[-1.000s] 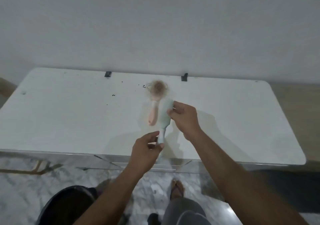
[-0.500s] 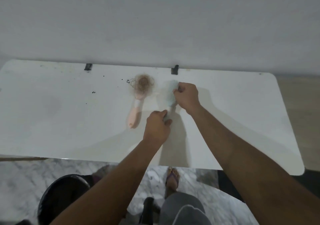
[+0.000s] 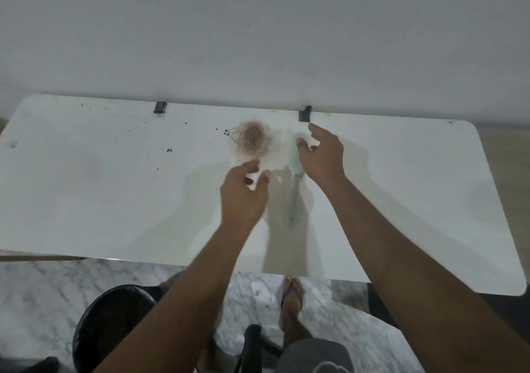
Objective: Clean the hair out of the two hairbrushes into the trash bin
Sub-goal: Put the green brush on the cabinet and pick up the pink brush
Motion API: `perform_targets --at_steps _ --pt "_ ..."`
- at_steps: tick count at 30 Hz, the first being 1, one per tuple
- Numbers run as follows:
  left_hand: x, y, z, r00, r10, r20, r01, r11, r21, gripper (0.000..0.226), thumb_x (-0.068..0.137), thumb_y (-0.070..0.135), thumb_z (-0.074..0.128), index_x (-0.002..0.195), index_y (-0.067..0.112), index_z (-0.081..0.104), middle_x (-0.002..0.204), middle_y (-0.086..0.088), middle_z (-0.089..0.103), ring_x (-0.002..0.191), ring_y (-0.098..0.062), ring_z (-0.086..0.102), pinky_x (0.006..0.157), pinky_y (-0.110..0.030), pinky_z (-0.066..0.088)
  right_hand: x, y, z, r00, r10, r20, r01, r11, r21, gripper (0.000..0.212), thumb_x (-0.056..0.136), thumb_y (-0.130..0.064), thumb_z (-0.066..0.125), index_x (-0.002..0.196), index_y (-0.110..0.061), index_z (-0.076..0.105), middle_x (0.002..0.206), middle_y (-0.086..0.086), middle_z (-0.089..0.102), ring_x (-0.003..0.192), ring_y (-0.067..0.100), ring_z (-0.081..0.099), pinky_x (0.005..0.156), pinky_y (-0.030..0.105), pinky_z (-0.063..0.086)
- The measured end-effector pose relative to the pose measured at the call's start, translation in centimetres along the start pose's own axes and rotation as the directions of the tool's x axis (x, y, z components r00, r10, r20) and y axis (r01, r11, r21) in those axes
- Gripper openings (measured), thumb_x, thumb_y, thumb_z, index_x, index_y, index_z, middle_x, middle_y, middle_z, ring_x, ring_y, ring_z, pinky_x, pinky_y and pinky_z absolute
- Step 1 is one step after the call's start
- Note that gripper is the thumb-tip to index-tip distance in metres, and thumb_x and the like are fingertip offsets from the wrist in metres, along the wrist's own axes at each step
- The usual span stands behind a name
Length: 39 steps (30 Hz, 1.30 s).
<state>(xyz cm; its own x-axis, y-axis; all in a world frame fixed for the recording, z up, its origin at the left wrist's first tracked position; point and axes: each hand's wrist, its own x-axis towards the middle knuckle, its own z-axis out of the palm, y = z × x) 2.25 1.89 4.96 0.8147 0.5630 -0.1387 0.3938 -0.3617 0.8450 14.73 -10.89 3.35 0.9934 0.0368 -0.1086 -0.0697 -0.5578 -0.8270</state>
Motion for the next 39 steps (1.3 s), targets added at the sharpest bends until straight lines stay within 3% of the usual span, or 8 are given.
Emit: perform_targets --at_steps 5,10,14,20,25,30,34,39 --pt "3.5 -1.7 -4.1 0.968 -0.251 -0.023 0.246 0.961 -0.128 0.042 0.088 0.03 0.07 0.126 0.013 0.065 0.114 0.001 0.07 0.102 -0.015 0.064 0.094 -0.027 0.048 -0.6 -2.7 2.8 0.993 -0.053 0.106 0.048 0.998 0.049 0.047 0.096 -0.021 0.064 0.14 -0.01 0.054 0.141 0.005 0.058 0.119 0.017 0.063 0.082 0.001 0.04" --pt "4.5 -3.3 -4.0 0.944 -0.32 0.074 0.32 0.947 0.011 0.056 0.086 0.037 0.072 0.133 0.01 0.058 0.122 -0.004 0.067 0.117 -0.022 0.062 0.105 -0.039 0.047 -0.4 -3.5 6.6 0.979 -0.068 0.195 0.077 0.996 -0.038 0.009 0.09 -0.023 0.066 0.09 -0.019 0.058 0.092 -0.003 0.063 0.098 0.017 0.065 0.086 0.026 0.047" --pt "4.1 -3.3 -3.1 0.955 -0.245 0.17 0.197 0.947 0.254 0.062 0.085 0.036 0.072 0.139 0.012 0.053 0.132 -0.002 0.063 0.126 -0.023 0.056 0.103 -0.037 0.047 -0.3 -3.8 8.3 0.984 -0.041 0.174 0.051 0.997 -0.054 0.024 0.086 -0.023 0.067 0.076 -0.03 0.047 0.087 -0.002 0.063 0.085 0.017 0.058 0.079 0.026 0.046" --pt "4.3 -3.4 -2.3 0.966 -0.195 0.172 0.132 0.937 0.322 0.017 0.076 0.019 0.074 0.073 0.013 0.058 0.076 0.0 0.063 0.076 -0.025 0.059 0.058 -0.026 0.04 -0.3 -4.2 8.8 0.989 0.027 0.143 -0.021 0.999 -0.046 0.045 0.083 -0.011 0.067 0.056 -0.027 0.035 0.06 -0.011 0.046 0.066 0.016 0.047 0.064 0.024 0.036" --pt "4.4 -3.6 -3.5 0.949 -0.24 0.205 0.235 0.971 0.053 0.021 0.063 0.006 0.068 0.058 0.003 0.048 0.062 -0.008 0.038 0.061 -0.024 0.033 0.059 -0.028 0.029 -1.3 -4.7 8.8 0.985 0.024 0.169 -0.033 0.998 0.051 0.009 0.082 -0.011 0.069 0.076 -0.018 0.069 0.074 -0.006 0.068 0.072 0.014 0.063 0.069 0.027 0.051" --pt "3.3 -4.8 -7.4 0.905 -0.241 0.351 0.358 0.876 -0.322 0.029 0.075 -0.004 0.079 0.103 0.005 0.074 0.087 -0.01 0.071 0.076 -0.022 0.065 0.079 -0.04 0.057 -3.1 -6.7 9.7 0.983 -0.017 0.18 -0.005 0.992 0.124 0.007 0.083 -0.013 0.069 0.086 -0.017 0.073 0.088 -0.01 0.074 0.09 0.009 0.072 0.084 0.032 0.059" --pt "2.0 -6.8 -11.6 0.891 -0.224 0.394 0.412 0.763 -0.498 0.028 0.083 -0.004 0.074 0.108 0.01 0.072 0.092 -0.009 0.077 0.084 -0.022 0.074 0.085 -0.04 0.058 -5.8 -9.3 11.7 0.973 -0.079 0.216 0.04 0.983 0.179 0.016 0.084 -0.012 0.072 0.08 -0.027 0.069 0.083 -0.014 0.071 0.084 0.003 0.07 0.081 0.026 0.056" --pt "-0.6 -10.7 -18.9 0.902 -0.208 0.378 0.407 0.698 -0.589 0.03 0.088 0.001 0.069 0.117 0.006 0.071 0.1 -0.006 0.078 0.099 -0.025 0.075 0.083 -0.032 0.06 -11.6 -12.9 15.9 0.955 -0.114 0.272 0.034 0.959 0.282 0.024 0.087 -0.011 0.072 0.111 -0.012 0.074 0.101 -0.011 0.073 0.08 -0.018 0.062 0.08 0.012 0.051"
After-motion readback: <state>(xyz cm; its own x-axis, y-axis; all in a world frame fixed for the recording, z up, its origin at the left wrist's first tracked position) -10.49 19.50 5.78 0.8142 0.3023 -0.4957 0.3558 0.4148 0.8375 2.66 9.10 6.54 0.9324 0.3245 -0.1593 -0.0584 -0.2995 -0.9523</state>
